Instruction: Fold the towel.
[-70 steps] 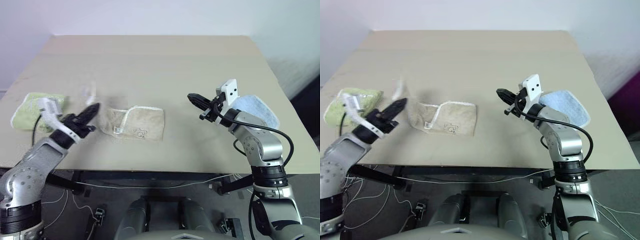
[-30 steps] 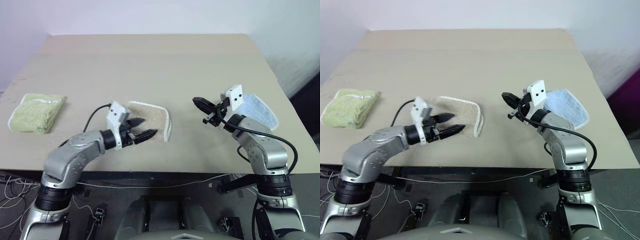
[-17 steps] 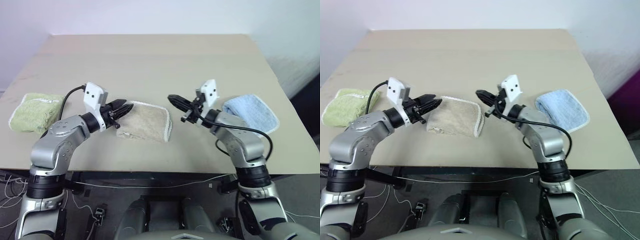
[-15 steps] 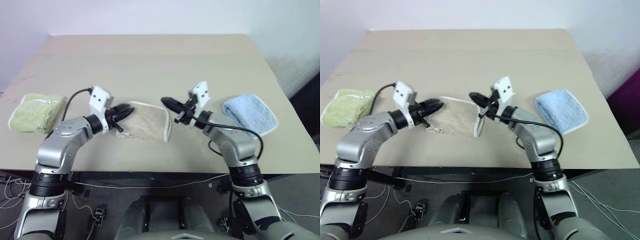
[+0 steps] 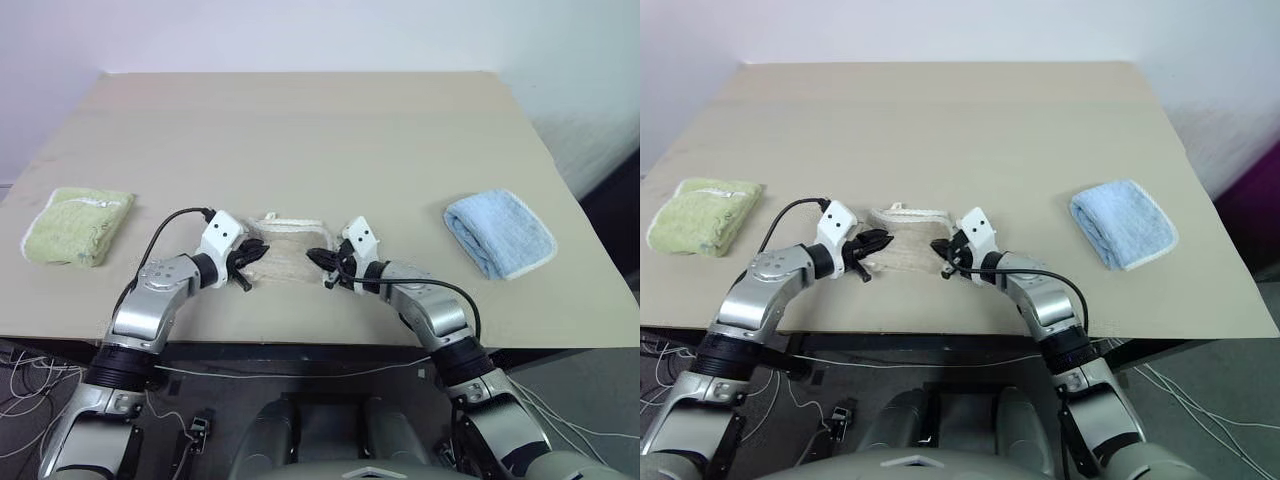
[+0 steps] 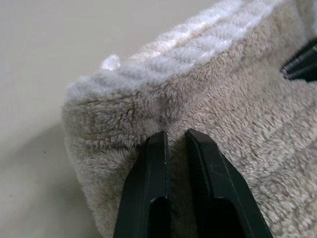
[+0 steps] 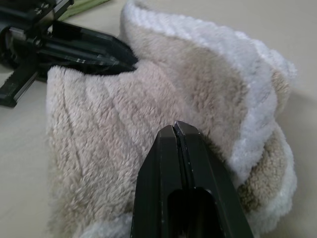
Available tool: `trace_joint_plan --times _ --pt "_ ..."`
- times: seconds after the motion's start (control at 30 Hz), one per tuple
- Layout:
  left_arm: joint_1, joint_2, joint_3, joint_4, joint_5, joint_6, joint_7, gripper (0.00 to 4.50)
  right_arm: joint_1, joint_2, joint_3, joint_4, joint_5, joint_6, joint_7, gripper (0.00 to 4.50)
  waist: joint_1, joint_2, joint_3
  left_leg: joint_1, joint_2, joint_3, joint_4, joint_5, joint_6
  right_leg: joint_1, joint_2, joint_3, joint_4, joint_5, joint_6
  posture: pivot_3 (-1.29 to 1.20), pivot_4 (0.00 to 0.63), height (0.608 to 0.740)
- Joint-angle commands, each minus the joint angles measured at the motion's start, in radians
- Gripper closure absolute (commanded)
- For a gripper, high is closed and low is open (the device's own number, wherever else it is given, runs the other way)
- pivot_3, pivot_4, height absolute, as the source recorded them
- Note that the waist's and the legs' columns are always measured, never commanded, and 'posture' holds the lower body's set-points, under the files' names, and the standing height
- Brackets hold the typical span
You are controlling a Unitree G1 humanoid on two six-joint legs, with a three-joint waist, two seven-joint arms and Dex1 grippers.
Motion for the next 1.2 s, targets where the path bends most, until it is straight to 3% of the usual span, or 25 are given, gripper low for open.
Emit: trace_joint_plan --times 0.03,0.13,0.23,0.43,0.6,0.8,1.2 --pt "-0.007 -0.045 0.173 -0.093 -0.188 0.065 0.006 3.86 0.03 -0.029 -0.045 -0.124 0.026 0.005 0.011 4.5 0.0 0.0 0.0 -0.001 0.0 0.0 0.0 0.0 0.0 -0.001 0.0 0.0 0.0 0.0 0.0 0.0 0.15 0.74" --pt "0.006 -0.039 0.305 -0.2 -0.344 0.149 0.001 3.86 0.051 -0.068 -0.123 -0.257 0.119 0.106 0.021 4.5 -0.001 -0.002 0.001 -0.01 0.0 -0.001 0.004 0.0 0.0 -0.009 -0.001 0.0 0.003 0.0 0.0 0.0 0.15 0.74" --pt "0.054 0.03 0.347 -0.214 -0.309 0.15 0.001 3.9 0.066 -0.103 -0.2 -0.326 0.216 0.247 0.009 3.92 -0.005 -0.001 0.001 -0.01 0.001 -0.001 0.004 0.0 0.0 -0.009 -0.001 0.0 0.003 0.0 0.0 0.0 0.15 0.74" --pt "0.134 0.123 0.323 -0.161 -0.17 0.041 -0.008 3.9 0.012 -0.05 -0.383 -0.268 0.468 0.643 -0.103 1.8 -0.003 -0.002 0.001 -0.004 0.001 0.0 0.0 0.0 0.0 -0.005 0.0 0.001 0.001 0.0 0.0 0.0 0.15 0.74" --pt "0.156 0.132 0.323 -0.159 -0.145 0.0 -0.03 3.9 -0.043 0.014 -0.473 -0.195 0.574 0.814 -0.183 0.1 0.001 -0.001 0.001 -0.005 0.001 0.0 0.0 0.0 0.0 -0.006 -0.002 0.001 0.001 0.0 -0.001 0.0 0.15 0.74" --pt "0.201 0.135 0.335 -0.193 -0.146 -0.015 -0.037 3.9 -0.07 0.038 -0.469 -0.089 0.541 0.846 -0.254 0.04 -0.003 -0.001 0.001 -0.006 0.001 0.0 -0.001 0.0 0.0 -0.006 -0.002 0.001 0.0 0.0 -0.001 0.0 0.15 0.74" --pt "0.208 0.114 0.333 -0.219 -0.16 -0.011 -0.035 3.9 -0.179 0.123 -0.397 0.075 0.51 0.824 -0.228 0.04 -0.046 -0.002 0.0 -0.003 0.005 0.001 -0.002 0.0 0.0 -0.006 0.002 0.001 0.001 0.001 -0.001 0.0 0.15 0.74"
